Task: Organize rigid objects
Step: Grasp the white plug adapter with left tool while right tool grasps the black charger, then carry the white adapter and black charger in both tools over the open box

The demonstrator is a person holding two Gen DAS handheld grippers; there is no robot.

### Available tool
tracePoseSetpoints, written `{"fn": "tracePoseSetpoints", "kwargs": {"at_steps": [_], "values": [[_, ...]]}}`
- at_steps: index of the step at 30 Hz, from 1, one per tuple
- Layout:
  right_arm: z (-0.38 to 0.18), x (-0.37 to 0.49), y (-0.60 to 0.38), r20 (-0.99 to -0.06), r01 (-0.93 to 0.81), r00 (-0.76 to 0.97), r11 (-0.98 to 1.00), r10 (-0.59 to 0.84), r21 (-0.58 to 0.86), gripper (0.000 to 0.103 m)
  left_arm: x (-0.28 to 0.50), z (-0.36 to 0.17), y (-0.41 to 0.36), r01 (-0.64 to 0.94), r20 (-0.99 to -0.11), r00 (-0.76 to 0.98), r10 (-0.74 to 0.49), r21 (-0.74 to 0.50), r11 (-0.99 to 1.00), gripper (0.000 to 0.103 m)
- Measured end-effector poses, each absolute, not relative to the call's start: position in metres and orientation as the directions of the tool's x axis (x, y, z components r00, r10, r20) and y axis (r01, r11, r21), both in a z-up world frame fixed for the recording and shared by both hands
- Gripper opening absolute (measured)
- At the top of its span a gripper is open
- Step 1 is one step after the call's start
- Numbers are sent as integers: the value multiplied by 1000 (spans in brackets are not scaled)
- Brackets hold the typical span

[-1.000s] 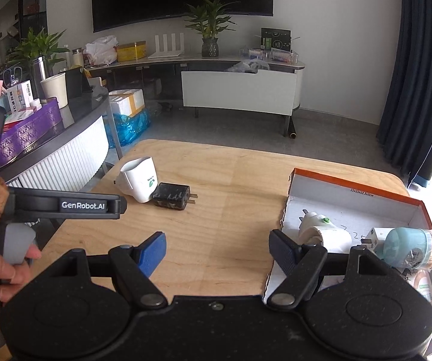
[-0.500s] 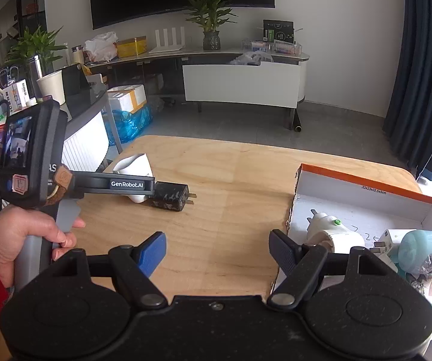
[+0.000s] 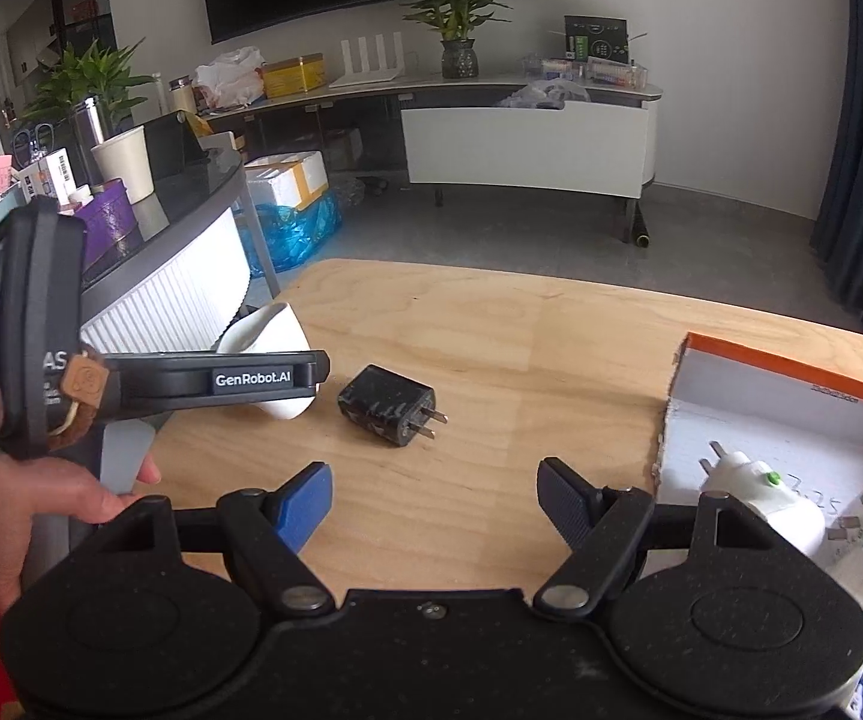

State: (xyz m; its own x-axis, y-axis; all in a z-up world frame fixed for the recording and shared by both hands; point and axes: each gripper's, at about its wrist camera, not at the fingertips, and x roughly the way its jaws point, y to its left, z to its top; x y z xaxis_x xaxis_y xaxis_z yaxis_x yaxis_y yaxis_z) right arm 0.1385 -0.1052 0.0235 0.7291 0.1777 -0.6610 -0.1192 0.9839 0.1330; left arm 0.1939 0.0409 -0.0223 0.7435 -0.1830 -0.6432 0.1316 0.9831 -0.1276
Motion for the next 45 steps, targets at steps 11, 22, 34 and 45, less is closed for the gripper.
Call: {"fn": "tracePoseSetpoints", "kwargs": {"at_steps": [11,22,34,45], "values": [[-10,207,-69,-679,-192,711,979,183,63,89,152,9,64,73,-607,782,-142,-137,988,85],[-25,221,-60,-679,-246,703,968,211,46,68,159,3,70,61,-596,787,-161,-185,981,85],[19,169,-83,-628,-178,758,982,177,62,68,138,13,50,128,-584,791,-186,-139,982,85],[63,87,-111,-592,-90,797,993,119,78,68,91,31,27,184,-569,789,-230,-138,973,85]]}}
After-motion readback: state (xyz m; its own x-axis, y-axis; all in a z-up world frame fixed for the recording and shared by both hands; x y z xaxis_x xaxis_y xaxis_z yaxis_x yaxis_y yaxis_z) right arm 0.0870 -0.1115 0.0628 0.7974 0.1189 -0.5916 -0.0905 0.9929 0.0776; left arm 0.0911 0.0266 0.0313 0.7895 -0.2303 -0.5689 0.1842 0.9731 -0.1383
